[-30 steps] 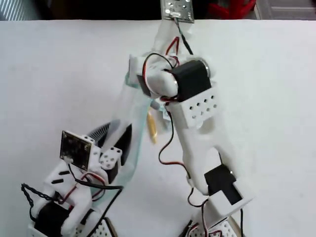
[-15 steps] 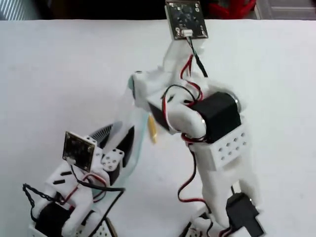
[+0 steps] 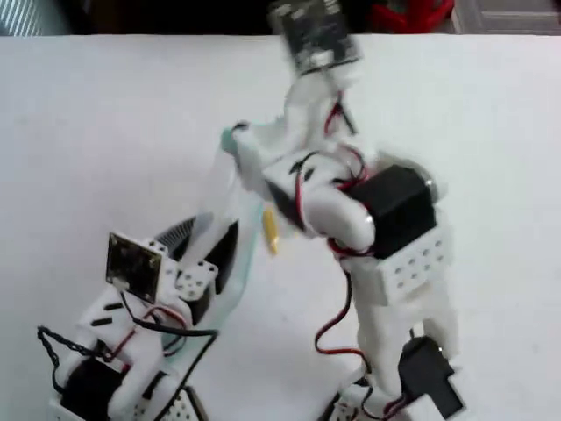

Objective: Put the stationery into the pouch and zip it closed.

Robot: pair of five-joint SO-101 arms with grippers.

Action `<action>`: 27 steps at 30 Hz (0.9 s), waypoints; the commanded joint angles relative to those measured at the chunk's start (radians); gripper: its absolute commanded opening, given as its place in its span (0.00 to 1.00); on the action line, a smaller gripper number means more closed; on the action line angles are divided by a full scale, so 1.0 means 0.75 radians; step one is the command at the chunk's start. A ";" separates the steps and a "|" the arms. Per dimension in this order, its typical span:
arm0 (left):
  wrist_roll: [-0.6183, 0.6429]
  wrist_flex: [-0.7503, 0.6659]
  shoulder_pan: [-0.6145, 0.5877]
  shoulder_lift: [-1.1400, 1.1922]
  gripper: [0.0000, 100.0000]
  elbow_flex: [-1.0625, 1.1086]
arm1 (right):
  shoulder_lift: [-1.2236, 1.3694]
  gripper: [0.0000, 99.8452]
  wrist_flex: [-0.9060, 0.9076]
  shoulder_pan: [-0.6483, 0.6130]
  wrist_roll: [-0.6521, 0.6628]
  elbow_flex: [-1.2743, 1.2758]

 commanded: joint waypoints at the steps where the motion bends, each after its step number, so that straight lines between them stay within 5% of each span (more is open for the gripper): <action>1: 0.006 -0.045 -0.005 -0.015 0.13 -0.016 | 0.054 0.23 0.003 -0.007 -0.045 -0.225; 7: 0.006 -0.045 -0.005 -0.015 0.13 -0.016 | 0.124 0.29 0.005 -0.206 -0.221 -0.313; 27: 0.006 -0.041 -0.005 -0.015 0.13 -0.014 | 0.377 0.28 0.040 -0.269 -0.252 -0.313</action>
